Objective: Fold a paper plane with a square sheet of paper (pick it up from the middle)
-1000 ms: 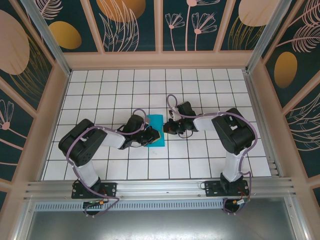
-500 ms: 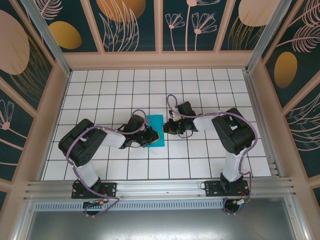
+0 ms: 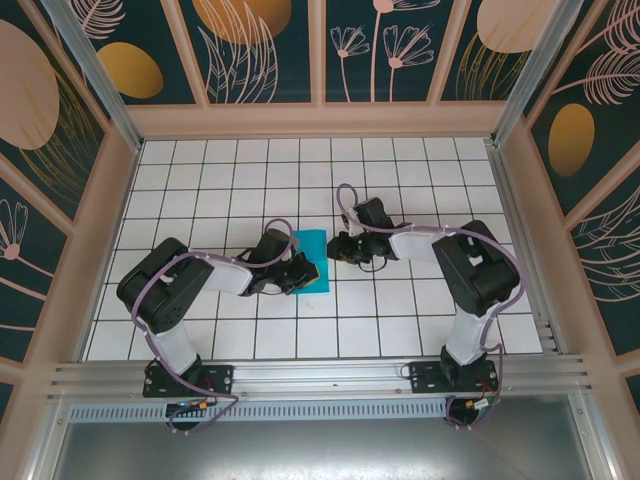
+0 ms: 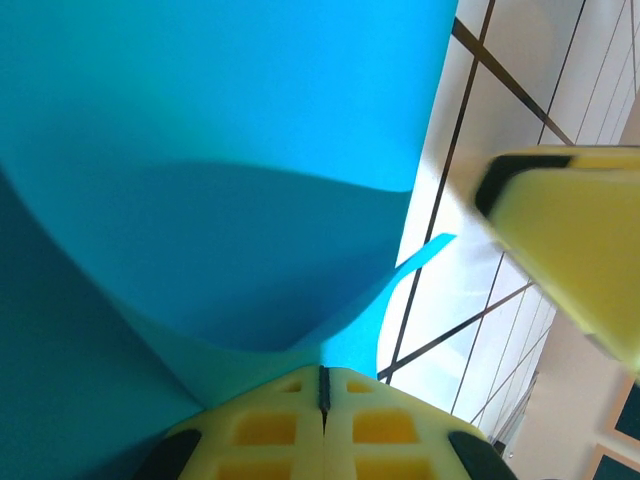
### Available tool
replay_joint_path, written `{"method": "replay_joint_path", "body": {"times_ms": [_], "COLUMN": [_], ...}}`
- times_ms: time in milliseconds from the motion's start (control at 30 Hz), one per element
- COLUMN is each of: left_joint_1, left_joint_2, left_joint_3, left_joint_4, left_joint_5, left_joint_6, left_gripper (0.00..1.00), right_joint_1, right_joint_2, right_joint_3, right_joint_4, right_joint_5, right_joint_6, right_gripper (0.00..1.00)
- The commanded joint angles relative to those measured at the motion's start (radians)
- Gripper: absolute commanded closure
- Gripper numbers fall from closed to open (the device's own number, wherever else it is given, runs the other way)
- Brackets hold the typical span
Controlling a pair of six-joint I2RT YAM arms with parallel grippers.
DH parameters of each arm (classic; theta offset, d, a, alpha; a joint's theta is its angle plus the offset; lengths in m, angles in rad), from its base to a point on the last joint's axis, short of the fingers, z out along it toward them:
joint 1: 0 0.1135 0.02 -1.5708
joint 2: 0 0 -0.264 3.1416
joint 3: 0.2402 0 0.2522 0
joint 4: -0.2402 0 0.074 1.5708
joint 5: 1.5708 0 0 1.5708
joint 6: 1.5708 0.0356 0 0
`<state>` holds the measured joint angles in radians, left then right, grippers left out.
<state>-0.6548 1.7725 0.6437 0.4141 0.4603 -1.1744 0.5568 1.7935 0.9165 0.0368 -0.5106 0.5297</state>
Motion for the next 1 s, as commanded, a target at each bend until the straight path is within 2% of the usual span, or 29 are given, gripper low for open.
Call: {"method": "replay_joint_path", "body": {"times_ms": [0, 133, 233, 600, 733, 967], "left_joint_1": [-0.003, -0.003, -0.006, -0.008, -0.008, -0.007], "left_joint_2": [0.029, 0.034, 0.034, 0.018, -0.026, -0.076], "left_joint_3": [-0.009, -0.003, -0.003, -0.001, 0.017, 0.120], "left_joint_4": [-0.130, -0.127, -0.128, -0.108, -0.067, -0.211], "left_joint_5": [-0.086, -0.087, -0.089, -0.073, -0.048, -0.134], "left_joint_6": [-0.017, -0.021, -0.023, -0.021, -0.002, 0.090], "left_gripper": [0.96, 0.96, 0.96, 0.97, 0.92, 0.89], "right_joint_1": [-0.004, 0.026, 0.039, 0.041, 0.040, 0.041], "right_joint_2": [-0.057, -0.018, 0.015, 0.093, 0.111, 0.117], "right_joint_3": [0.002, 0.006, 0.013, 0.047, 0.052, 0.046], "right_joint_4": [-0.018, -0.006, 0.007, -0.004, -0.037, -0.072], "right_joint_5": [0.044, 0.007, 0.000, -0.011, 0.021, 0.061], "right_joint_6": [0.004, 0.007, 0.015, -0.006, -0.026, -0.060], "right_gripper": [0.78, 0.88, 0.91, 0.94, 0.94, 0.96]}}
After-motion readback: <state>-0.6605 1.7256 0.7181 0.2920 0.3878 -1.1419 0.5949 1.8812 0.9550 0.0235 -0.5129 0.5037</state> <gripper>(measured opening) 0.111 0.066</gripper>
